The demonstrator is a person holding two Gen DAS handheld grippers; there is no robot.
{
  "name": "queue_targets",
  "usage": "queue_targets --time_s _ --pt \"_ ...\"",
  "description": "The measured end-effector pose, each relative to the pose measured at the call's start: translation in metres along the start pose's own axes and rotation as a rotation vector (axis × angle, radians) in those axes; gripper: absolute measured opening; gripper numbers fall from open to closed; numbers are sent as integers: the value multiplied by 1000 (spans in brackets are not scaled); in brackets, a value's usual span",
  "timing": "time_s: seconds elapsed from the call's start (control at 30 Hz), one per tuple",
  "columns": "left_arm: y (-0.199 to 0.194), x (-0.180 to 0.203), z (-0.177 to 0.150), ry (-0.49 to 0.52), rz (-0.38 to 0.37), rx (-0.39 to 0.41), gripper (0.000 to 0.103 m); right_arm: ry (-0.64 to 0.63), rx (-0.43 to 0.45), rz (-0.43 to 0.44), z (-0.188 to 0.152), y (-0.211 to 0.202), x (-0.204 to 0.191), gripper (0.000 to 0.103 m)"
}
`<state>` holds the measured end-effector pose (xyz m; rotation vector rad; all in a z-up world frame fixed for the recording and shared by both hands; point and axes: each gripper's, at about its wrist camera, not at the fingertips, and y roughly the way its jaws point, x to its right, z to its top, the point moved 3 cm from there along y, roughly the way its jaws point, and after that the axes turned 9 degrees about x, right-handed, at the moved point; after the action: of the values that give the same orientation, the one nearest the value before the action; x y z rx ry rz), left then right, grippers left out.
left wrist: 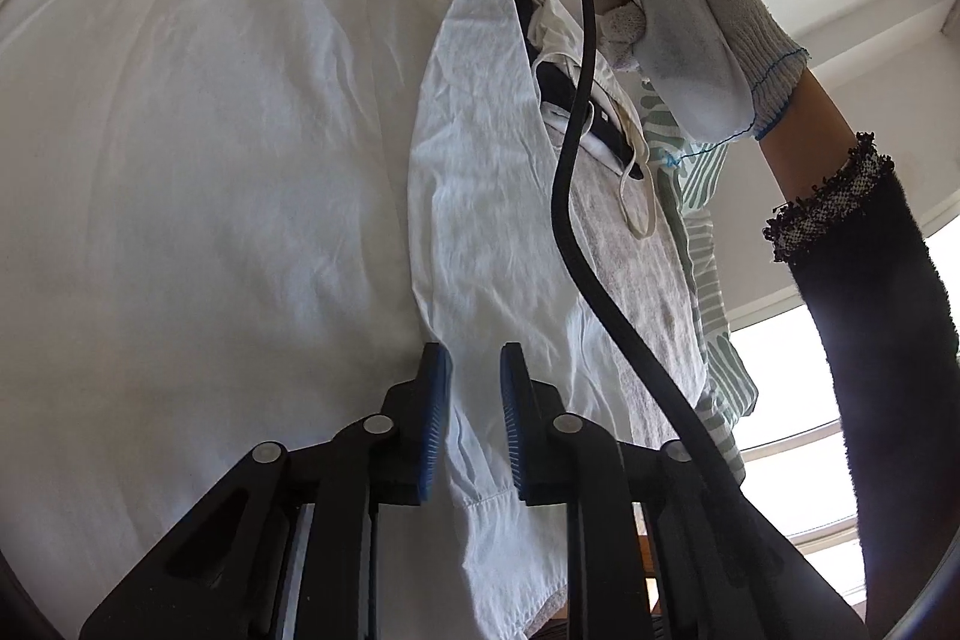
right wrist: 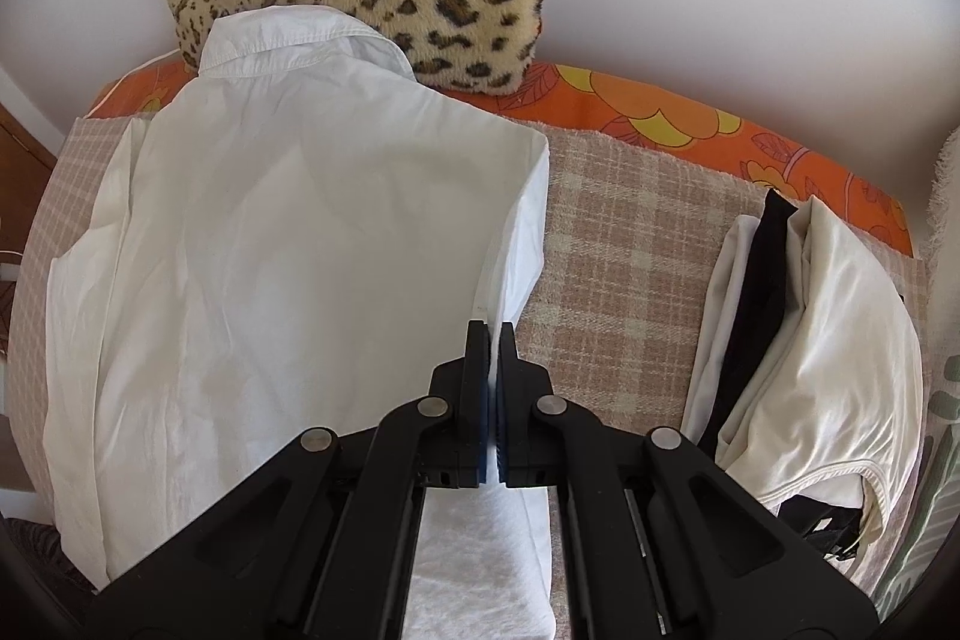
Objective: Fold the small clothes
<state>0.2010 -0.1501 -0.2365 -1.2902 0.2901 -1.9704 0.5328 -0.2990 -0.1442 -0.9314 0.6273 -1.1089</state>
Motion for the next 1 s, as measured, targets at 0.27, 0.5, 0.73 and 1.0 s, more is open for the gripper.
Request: queue_targets --time_s 0.27,0.5,0.73,1.0 --pt "-36 24 -2 76 -49 55 0 12 45 39 -1 -15 -3 2" --pt "-34 15 -13 75 16 40 0 17 20 95 -7 8 -28 2" --pt "-29 -1 -19 58 66 -13 0 48 -44 126 -18 46 -43 6" --pt "-33 -2 -15 40 45 1 0 118 109 172 -30 -41 10 50"
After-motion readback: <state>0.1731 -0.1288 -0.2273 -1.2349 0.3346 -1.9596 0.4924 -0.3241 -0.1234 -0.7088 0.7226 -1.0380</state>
